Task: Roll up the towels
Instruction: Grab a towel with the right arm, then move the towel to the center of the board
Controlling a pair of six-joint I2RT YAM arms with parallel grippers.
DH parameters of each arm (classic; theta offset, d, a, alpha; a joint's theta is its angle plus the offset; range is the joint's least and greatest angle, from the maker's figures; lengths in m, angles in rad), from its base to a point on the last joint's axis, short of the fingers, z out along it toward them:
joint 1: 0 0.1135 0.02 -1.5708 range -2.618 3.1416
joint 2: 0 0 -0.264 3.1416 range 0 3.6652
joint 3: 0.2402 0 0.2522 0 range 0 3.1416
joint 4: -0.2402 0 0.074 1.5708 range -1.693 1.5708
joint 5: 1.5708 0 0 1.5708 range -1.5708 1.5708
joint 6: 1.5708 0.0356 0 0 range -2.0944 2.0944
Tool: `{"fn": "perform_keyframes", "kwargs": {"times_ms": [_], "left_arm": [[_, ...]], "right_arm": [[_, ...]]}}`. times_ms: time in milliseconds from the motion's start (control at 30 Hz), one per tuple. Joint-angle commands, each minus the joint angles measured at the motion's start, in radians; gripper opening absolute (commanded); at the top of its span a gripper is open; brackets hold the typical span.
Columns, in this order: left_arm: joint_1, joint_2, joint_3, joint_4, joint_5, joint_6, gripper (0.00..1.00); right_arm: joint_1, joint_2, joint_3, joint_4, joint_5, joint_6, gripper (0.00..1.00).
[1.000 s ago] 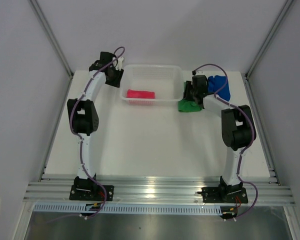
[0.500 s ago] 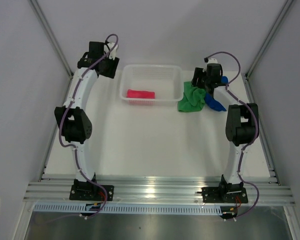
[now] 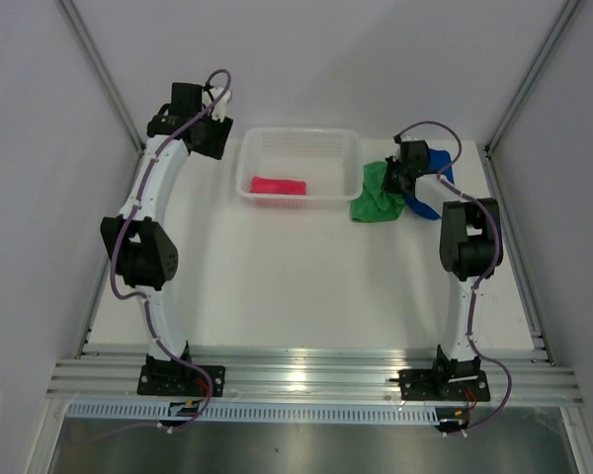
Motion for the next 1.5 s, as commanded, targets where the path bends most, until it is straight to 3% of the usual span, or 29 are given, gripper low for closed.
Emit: {"fn": "perform_keyframes", "kwargs": {"times_ms": [0, 300, 633, 867, 1033, 1133, 1233, 1367, 1467], "left_arm": [[0.005, -0.09, 0.001, -0.041, 0.036, 0.005, 0.61], [0.011, -0.176, -0.079, -0.128, 0.134, -0.01, 0.59], [0.033, -0.544, -0.484, -0.044, 0.107, 0.031, 0.61], [0.033, -0.751, -0.663, 0.0, 0.117, 0.019, 0.63], [0.035, -0.814, -0.671, 0.004, 0.122, -0.002, 0.64], [0.036, -0.843, -0.666, 0.005, 0.114, -0.006, 0.65], [0.038, -0.862, -0.666, 0.014, 0.079, 0.005, 0.67], [0.039, -0.874, -0.668, 0.025, 0.051, 0.022, 0.68], [0.039, -0.869, -0.682, 0.022, 0.067, 0.033, 0.68]], "right_arm": [[-0.002, -0.141, 0.047, 0.002, 0.033, -0.006, 0.0], [0.03, -0.495, 0.039, 0.054, 0.176, -0.06, 0.0], [0.114, -0.923, -0.122, 0.18, 0.248, -0.285, 0.0], [0.386, -1.073, -0.084, 0.134, 0.3, -0.461, 0.0], [0.703, -1.024, 0.002, 0.112, 0.297, -0.521, 0.0], [0.829, -0.956, 0.028, 0.146, 0.244, -0.46, 0.0], [0.865, -0.912, 0.019, 0.209, 0.199, -0.341, 0.0], [0.791, -0.925, -0.12, 0.215, 0.254, -0.085, 0.0], [0.702, -0.988, -0.347, 0.221, 0.243, 0.018, 0.0]]}}
